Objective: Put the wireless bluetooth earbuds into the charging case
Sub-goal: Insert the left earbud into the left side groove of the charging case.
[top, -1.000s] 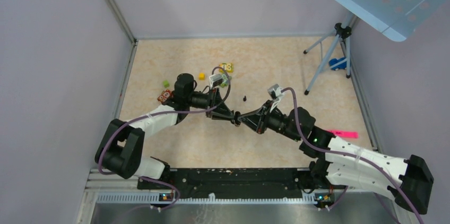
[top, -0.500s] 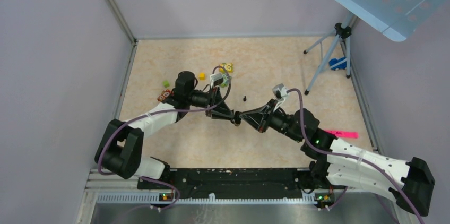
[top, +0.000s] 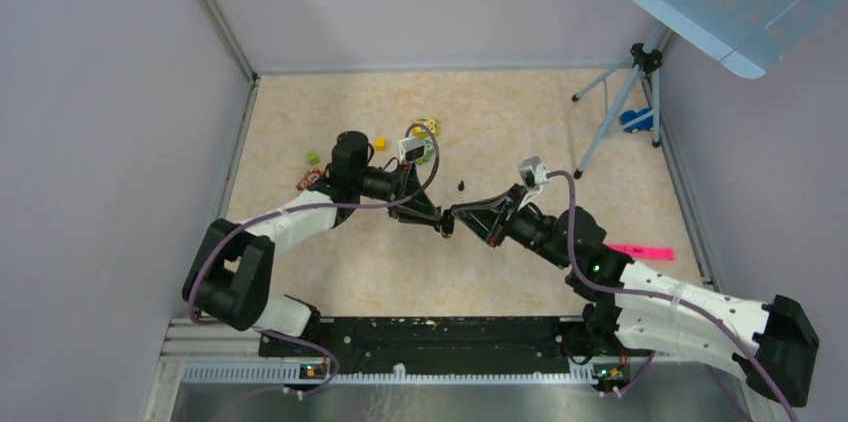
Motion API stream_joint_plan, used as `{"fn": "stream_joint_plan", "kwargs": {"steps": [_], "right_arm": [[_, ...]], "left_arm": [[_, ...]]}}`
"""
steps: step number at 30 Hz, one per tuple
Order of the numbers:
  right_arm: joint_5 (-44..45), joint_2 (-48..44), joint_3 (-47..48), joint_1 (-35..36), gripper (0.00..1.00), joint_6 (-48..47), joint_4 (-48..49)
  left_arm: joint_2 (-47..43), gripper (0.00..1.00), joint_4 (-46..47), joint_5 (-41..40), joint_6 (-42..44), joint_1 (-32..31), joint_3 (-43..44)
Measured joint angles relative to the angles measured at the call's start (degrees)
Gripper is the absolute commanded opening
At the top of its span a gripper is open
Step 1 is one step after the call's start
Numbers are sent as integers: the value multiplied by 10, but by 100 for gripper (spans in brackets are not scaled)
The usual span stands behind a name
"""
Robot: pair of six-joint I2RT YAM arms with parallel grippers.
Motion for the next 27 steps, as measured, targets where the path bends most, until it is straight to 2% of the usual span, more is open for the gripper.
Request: {"fn": "stream_joint_plan", "kwargs": {"steps": [9, 18, 27], "right_arm": [[-6, 7, -12, 0, 0, -8, 34], [-21, 21, -17, 0, 0, -7, 50], [-22, 23, -26, 0, 0, -5, 68]], "left_arm": [[5, 0, 19, 0, -28, 0, 6], [8, 0, 92, 0, -100, 0, 6], [8, 0, 111, 0, -119, 0, 6]]}}
